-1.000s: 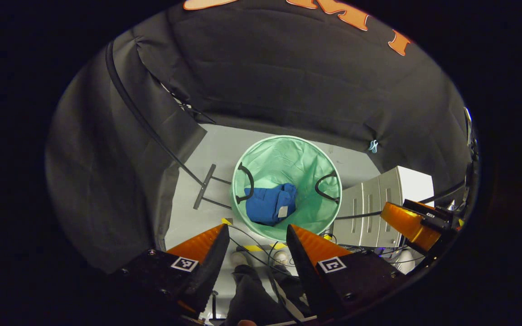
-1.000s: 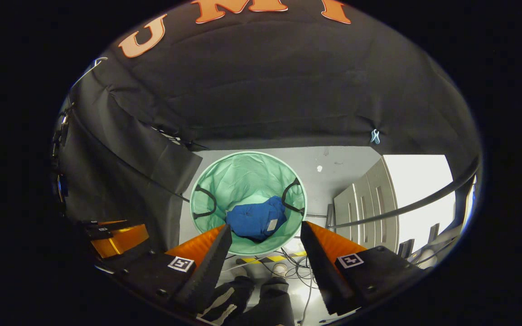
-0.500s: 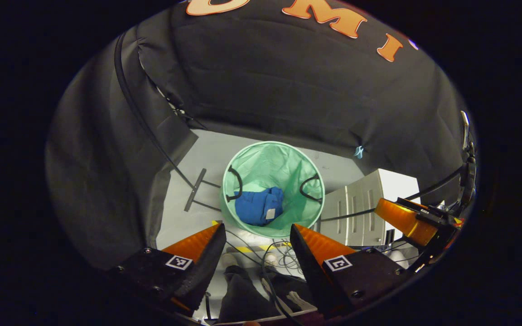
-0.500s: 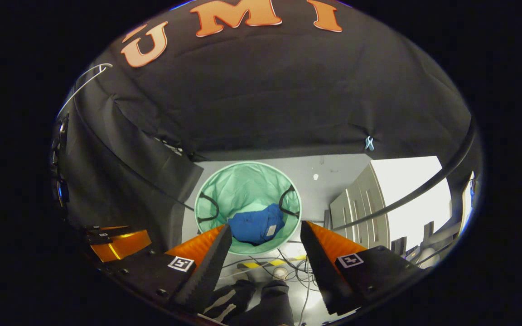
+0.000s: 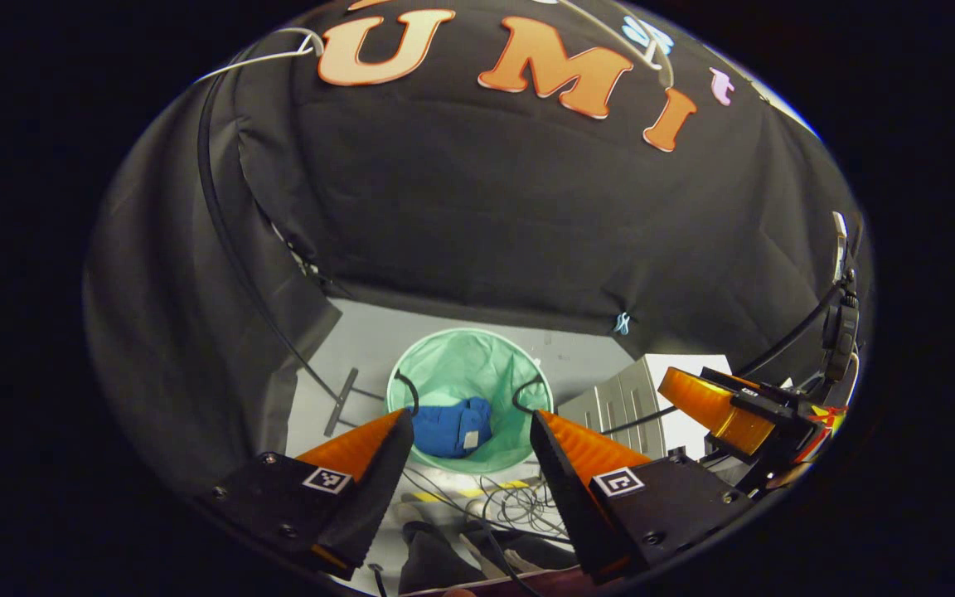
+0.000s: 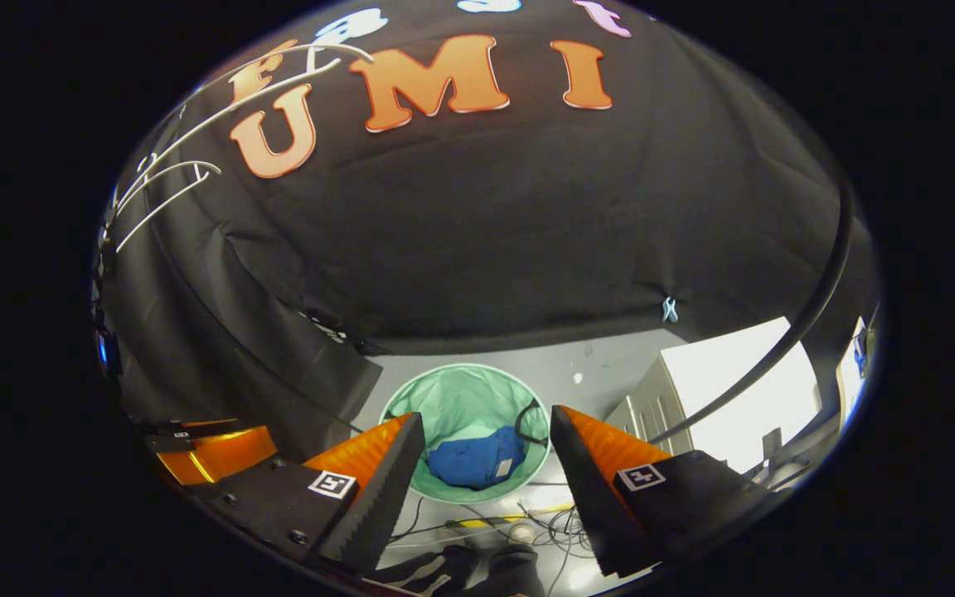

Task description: Grasp the clothes on the hanger with both hands and then place them into the laundry hamper below.

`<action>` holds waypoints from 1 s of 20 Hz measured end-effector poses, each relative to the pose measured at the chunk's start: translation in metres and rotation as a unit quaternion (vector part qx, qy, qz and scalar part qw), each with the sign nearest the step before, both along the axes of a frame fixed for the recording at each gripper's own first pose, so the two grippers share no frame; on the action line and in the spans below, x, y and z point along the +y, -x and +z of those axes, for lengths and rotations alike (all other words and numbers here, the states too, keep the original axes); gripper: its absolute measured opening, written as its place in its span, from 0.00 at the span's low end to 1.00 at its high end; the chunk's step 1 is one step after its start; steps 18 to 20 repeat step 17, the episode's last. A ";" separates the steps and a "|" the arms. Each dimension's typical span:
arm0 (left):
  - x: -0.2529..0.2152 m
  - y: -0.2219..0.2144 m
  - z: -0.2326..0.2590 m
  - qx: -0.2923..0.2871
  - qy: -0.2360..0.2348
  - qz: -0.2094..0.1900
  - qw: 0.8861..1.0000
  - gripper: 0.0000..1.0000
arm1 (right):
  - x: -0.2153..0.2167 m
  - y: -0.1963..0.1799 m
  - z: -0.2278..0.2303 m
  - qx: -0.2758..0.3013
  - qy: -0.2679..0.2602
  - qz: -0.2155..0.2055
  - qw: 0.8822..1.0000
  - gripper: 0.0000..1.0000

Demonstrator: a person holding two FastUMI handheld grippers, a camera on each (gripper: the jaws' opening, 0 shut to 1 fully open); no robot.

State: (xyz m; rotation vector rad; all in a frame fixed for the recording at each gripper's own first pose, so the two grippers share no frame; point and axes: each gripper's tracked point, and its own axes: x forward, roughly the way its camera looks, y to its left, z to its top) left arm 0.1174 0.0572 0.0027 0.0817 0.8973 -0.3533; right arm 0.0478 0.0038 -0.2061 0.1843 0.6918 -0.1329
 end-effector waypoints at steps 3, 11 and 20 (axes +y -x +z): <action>-0.010 -0.010 0.040 -0.068 0.007 -0.017 0.998 0.91 | -0.004 0.001 0.024 -0.027 0.011 -0.007 1.000 0.99; -0.027 -0.031 0.125 -0.172 0.074 -0.008 0.982 0.91 | -0.029 -0.003 0.105 -0.142 0.097 -0.014 0.985 0.99; -0.012 -0.045 0.192 -0.267 0.119 0.019 0.956 0.90 | -0.007 -0.003 0.185 -0.244 0.107 0.002 0.964 0.98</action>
